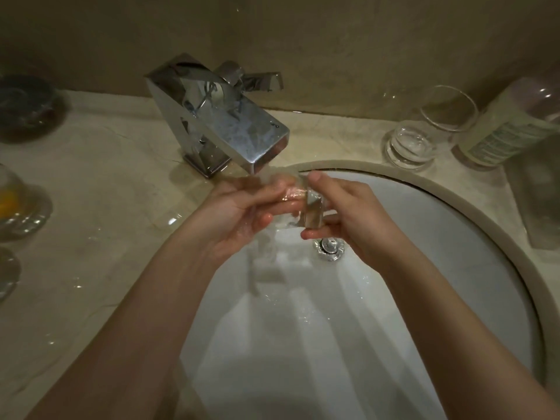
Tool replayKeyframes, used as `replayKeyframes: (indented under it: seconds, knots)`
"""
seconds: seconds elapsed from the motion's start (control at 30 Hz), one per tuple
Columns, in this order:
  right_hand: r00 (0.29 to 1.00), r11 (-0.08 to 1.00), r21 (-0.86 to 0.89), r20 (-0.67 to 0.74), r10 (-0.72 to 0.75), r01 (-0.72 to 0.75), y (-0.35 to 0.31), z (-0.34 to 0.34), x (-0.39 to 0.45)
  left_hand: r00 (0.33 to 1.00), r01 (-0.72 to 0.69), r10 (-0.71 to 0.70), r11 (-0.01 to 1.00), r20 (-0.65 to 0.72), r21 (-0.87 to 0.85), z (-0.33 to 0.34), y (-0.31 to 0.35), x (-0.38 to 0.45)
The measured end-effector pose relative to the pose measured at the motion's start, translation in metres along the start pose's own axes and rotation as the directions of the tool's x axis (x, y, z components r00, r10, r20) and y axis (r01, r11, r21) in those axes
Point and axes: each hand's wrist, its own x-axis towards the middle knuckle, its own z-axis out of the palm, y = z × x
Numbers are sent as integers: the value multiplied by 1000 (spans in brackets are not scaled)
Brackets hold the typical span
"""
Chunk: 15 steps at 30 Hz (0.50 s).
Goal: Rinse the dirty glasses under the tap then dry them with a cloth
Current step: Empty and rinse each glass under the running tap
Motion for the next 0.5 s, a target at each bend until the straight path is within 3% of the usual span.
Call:
replayKeyframes:
  seconds: [0.1, 0.27, 0.43, 0.5]
  knots:
    - [992, 989, -87, 19, -122, 123, 3, -3, -2, 1000, 22, -21, 999, -18, 35, -6, 0, -1]
    - [996, 999, -23, 72, 48, -46, -8, -4, 0, 999, 20, -20, 999, -28, 28, -6, 0, -2]
    - [988, 982, -109, 30, -149, 151, -4, 0, -5, 999, 12, -12, 1000, -37, -11, -7, 2, -3]
    - [990, 987, -76, 36, -136, 139, -4, -2, -5, 1000, 20, -20, 1000, -20, -20, -7, 2, -6]
